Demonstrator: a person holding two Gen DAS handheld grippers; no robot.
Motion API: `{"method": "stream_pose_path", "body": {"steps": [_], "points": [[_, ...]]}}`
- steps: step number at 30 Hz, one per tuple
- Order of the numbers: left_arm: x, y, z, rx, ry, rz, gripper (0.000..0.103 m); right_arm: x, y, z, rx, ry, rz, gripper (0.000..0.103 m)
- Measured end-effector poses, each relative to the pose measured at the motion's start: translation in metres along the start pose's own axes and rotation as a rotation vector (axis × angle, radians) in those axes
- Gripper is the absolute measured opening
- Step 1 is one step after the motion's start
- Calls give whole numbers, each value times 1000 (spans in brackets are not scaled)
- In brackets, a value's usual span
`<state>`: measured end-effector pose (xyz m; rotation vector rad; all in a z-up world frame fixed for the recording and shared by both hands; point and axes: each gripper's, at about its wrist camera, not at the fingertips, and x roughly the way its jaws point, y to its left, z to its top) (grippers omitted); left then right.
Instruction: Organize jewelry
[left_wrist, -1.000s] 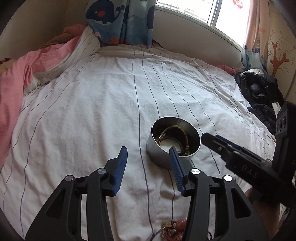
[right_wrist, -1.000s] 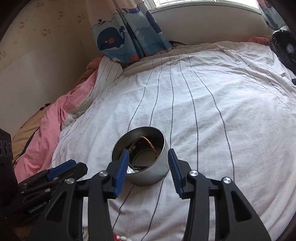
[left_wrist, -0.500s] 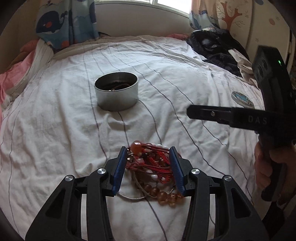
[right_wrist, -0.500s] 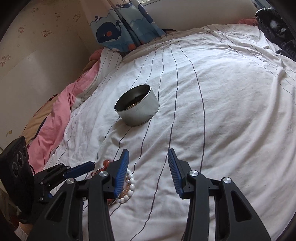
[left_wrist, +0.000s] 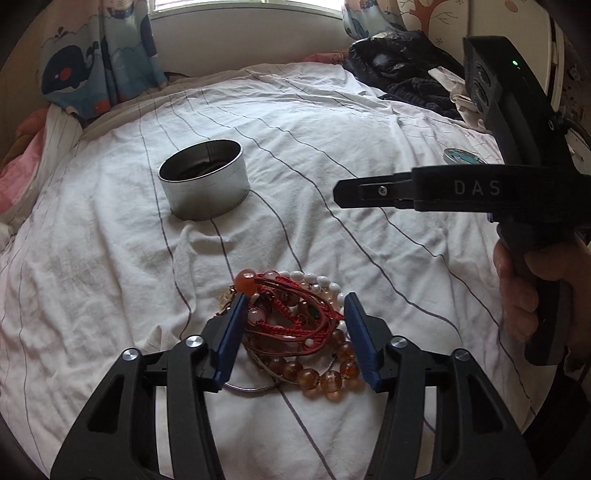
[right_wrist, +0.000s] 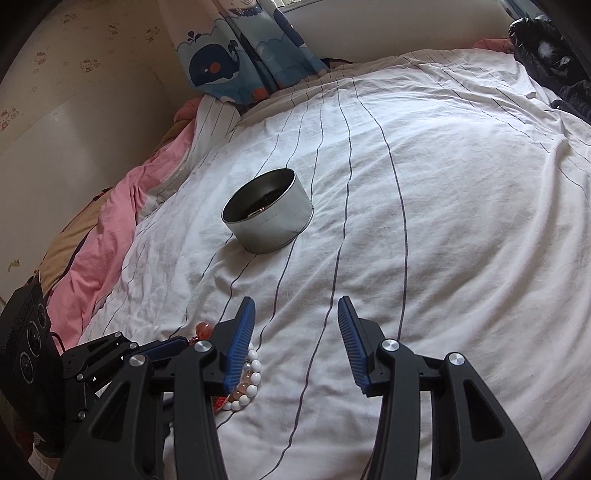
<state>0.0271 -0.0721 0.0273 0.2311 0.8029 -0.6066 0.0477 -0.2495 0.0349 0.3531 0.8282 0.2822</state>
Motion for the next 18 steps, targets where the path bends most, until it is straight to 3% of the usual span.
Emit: {"method": "stream_pose_path", "body": {"steps": [3, 6, 11, 16, 18], "points": [[-6, 23, 3, -96, -30, 19, 17, -1, 3, 0, -10, 1, 12, 46], [-17, 52, 5, -218, -77, 34, 5, 2, 10, -3, -37, 19, 37, 46], [-24, 91, 1, -397, -116, 35, 3, 15, 40, -12, -150, 74, 112, 46], [-20, 92, 0, -419, -115, 17, 3, 34, 61, -23, -212, 134, 129, 46], [-20, 90, 0, -412, -116, 10, 3, 37, 63, -26, -220, 150, 129, 38]]}}
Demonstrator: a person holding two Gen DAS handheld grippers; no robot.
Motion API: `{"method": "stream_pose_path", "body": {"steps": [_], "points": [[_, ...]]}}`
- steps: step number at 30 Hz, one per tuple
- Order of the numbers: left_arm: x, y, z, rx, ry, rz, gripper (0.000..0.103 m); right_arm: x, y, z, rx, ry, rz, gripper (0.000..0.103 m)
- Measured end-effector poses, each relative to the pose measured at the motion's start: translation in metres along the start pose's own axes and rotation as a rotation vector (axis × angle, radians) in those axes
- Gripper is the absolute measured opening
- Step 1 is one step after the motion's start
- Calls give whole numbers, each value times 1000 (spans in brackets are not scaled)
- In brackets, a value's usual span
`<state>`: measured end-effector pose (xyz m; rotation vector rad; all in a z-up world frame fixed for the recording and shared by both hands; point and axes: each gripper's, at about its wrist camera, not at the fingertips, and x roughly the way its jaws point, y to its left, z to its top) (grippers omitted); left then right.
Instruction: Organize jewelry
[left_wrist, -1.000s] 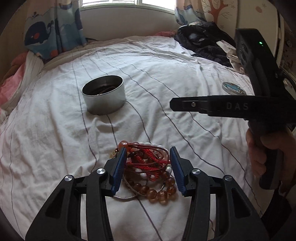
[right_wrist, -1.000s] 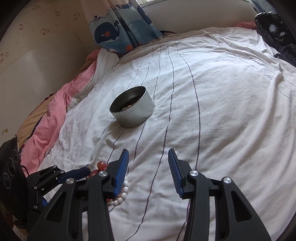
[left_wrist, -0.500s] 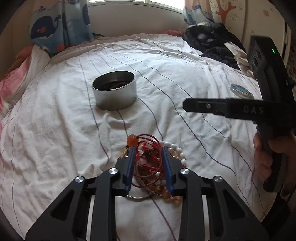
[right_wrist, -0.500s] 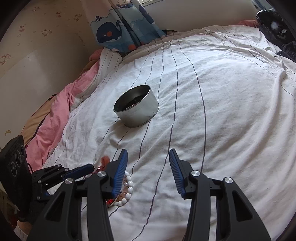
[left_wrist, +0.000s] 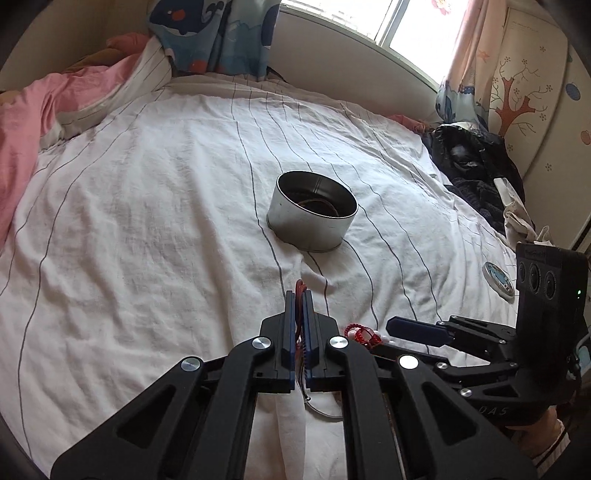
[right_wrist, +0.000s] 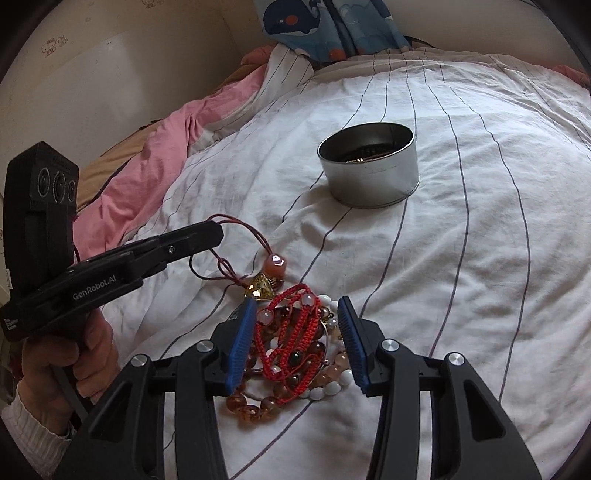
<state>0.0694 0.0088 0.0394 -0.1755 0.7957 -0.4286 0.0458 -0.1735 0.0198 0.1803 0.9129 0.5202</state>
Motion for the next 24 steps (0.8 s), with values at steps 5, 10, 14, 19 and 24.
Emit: {"method": "stream_pose_path", "body": {"steps": [5, 10, 14, 19, 24], "points": [[1, 1, 0, -14, 5, -5, 3, -7, 3, -1, -12, -14, 31, 4], [-1, 3, 1, -21, -1, -2, 4, -34, -4, 4, 15, -112, 43, 3], [-1, 4, 1, -20, -3, -1, 3, -57, -21, 8, 72, -221, 83, 3], [1, 4, 0, -17, 5, 2, 3, -43, -40, 9, 138, -135, 6, 3], [2, 4, 0, -17, 9, 6, 4, -37, -50, 8, 137, -90, -177, 3]]}}
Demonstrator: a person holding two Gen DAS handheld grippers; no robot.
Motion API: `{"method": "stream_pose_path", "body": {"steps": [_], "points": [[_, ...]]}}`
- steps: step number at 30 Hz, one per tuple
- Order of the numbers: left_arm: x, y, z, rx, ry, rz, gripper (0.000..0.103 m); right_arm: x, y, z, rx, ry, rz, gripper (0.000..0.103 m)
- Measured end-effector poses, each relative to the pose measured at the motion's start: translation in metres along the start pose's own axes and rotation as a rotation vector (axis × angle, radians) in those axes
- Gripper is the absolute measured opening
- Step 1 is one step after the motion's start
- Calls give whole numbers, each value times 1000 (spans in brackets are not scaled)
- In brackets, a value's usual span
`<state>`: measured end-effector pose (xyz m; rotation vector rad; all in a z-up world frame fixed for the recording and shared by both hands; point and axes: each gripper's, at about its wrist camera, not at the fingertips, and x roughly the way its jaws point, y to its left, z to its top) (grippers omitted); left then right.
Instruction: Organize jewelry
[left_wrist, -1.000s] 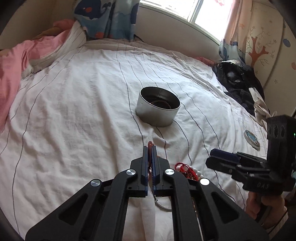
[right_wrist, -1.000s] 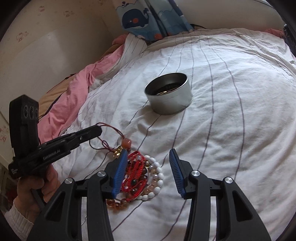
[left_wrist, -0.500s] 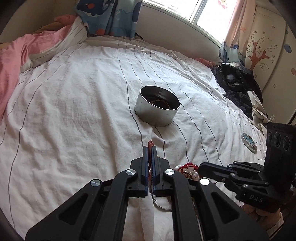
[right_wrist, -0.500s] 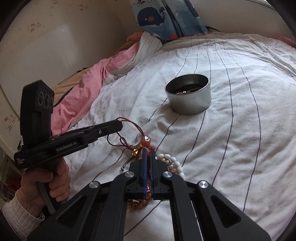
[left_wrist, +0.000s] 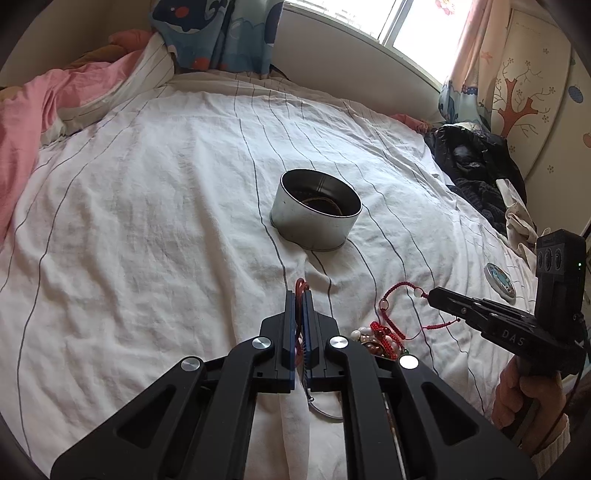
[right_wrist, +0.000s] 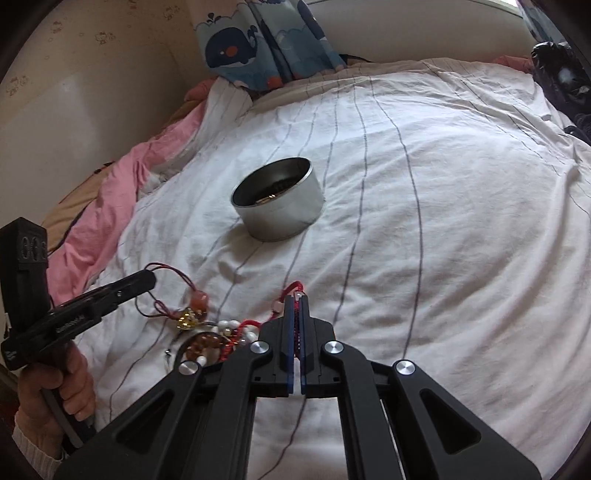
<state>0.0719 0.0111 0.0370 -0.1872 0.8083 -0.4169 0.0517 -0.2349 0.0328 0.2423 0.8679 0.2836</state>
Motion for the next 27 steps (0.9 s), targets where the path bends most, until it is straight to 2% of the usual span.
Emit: {"method": "stream_pose_path", "body": {"steps": [1, 2, 3, 4, 5, 10, 11, 12, 13, 14, 17, 21, 27], "points": [[0, 0, 0, -2, 2, 1, 4, 3, -5, -1, 16, 17, -3, 3], [1, 1, 0, -4, 4, 1, 4, 6, -10, -1, 40, 32, 0, 9], [1, 1, 0, -6, 6, 3, 4, 8, -14, -3, 54, 43, 4, 19], [2, 2, 0, -10, 8, 4, 3, 9, -15, -3, 57, 45, 0, 49], [3, 2, 0, -13, 10, 5, 4, 8, -14, -4, 50, 34, -17, 58], [8, 3, -2, -20, 28, 6, 4, 17, -7, -7, -6, 56, -93, 57], [10, 3, -3, -17, 33, 9, 4, 22, -5, -9, -17, 72, -104, 54], [12, 2, -3, -12, 39, 10, 4, 25, -3, -10, -30, 84, -104, 37], [13, 1, -4, -6, 43, 12, 4, 27, -2, -11, -40, 94, -99, 10], [13, -1, -4, 3, 44, 17, 4, 26, -1, -11, -41, 94, -84, 3], [8, -7, -4, 33, 23, 7, 4, 16, 0, -8, -21, 52, -20, 3], [-7, -12, 7, 7, -27, -78, 3, -5, 2, 3, 31, -51, 118, 3], [-24, -20, 31, -54, -85, -136, 3, -21, 13, 30, 36, -143, 193, 3]]}}
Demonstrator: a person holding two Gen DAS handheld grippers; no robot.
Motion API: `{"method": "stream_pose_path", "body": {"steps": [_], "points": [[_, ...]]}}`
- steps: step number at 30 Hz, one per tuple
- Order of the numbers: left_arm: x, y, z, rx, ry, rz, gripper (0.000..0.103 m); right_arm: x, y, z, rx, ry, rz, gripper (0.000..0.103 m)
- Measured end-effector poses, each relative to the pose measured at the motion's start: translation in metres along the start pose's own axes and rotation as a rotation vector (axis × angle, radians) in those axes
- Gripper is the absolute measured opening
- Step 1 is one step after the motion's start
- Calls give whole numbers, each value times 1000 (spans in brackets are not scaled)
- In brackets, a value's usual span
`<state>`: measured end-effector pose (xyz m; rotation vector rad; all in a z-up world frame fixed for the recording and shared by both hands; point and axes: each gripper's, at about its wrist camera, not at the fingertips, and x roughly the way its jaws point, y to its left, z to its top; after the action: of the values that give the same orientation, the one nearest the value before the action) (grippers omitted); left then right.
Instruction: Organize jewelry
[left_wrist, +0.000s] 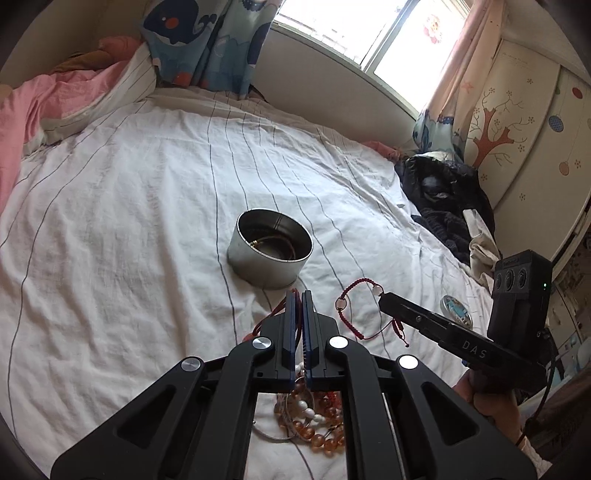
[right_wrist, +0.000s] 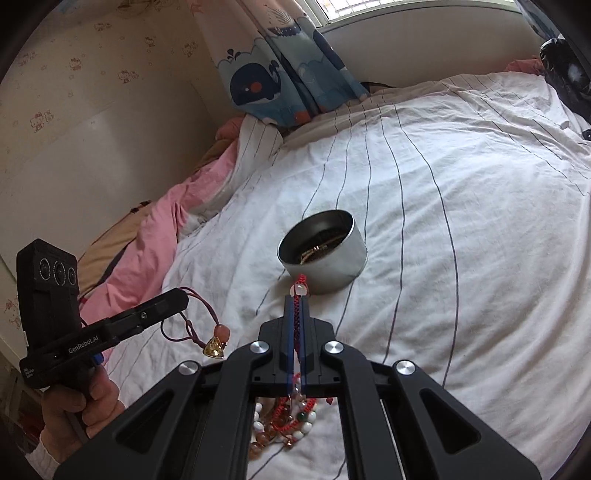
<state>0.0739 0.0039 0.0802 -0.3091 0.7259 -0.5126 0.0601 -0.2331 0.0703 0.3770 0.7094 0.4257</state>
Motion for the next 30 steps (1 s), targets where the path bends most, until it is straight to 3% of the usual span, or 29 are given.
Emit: {"method": "stream_pose_path", "body": {"steps": [9, 18, 19, 22, 24, 27, 28, 30], "points": [[24, -7, 36, -94, -54, -72, 3, 21, 10, 45, -24, -47, 22, 3], [74, -9, 68, -142, -69, -102, 3, 48, -7, 60, 0, -43, 14, 3], [83, -8, 70, -142, -55, -85, 3, 52, -9, 61, 1, -40, 10, 3], [117, 6, 71, -150, 42, 79, 6, 66, -15, 66, 9, -24, 2, 3], [124, 15, 67, -154, 69, 142, 10, 74, -18, 68, 17, -13, 4, 3], [114, 20, 64, -133, 48, 173, 30, 82, -20, 69, 39, -6, 46, 3], [109, 23, 64, -126, 40, 179, 31, 85, -20, 69, 49, 1, 66, 3], [98, 24, 61, -108, 38, 195, 33, 95, -19, 68, 31, 57, -31, 3]]}}
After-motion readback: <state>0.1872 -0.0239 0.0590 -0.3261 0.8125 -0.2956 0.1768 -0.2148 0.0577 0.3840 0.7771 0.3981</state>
